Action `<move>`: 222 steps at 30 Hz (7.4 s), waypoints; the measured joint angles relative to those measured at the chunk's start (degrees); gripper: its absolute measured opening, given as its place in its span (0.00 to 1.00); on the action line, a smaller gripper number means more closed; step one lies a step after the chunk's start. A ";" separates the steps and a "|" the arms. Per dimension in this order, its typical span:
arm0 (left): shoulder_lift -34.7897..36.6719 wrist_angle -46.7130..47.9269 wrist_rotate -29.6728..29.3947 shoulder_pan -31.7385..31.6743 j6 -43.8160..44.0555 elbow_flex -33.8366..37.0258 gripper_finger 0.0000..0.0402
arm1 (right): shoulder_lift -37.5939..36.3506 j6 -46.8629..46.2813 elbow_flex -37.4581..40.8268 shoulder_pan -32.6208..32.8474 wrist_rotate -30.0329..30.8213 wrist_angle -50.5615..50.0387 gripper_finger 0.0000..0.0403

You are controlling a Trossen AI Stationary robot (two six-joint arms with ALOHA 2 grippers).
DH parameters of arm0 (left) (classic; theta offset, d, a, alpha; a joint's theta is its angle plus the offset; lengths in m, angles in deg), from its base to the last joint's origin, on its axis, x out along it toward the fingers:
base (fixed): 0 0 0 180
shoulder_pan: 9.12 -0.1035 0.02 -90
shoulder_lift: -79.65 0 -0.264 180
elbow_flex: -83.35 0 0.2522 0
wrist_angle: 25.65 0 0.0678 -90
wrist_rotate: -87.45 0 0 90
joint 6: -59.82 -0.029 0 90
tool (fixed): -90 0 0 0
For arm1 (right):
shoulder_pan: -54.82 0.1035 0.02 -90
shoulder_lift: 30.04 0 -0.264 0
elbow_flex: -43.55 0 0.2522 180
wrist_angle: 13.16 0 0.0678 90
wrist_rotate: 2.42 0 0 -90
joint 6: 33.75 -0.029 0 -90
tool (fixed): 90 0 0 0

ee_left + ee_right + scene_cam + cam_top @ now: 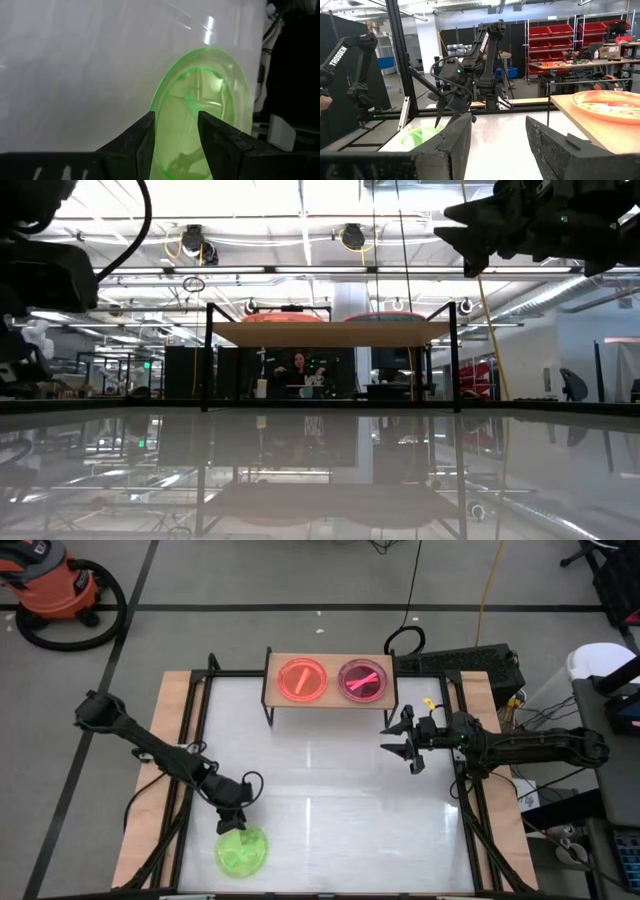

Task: Place and stack plates onto a shelf
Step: Stack the left green plate on the orange plate on the shelf, then return to Home Position

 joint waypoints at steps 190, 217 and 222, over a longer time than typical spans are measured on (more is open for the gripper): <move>64.62 -6.55 1.38 -53.47 -55.75 18.73 0.00 | -38.85 11.59 13.14 0.00 11.59 -33.01 0.00; 64.60 -5.96 1.34 -53.47 -52.51 18.71 0.05 | -38.64 11.12 13.31 0.00 11.63 -32.66 0.00; 64.60 -5.96 1.33 -53.47 -52.51 18.71 0.05 | -38.64 11.12 13.33 0.00 11.63 -32.66 0.00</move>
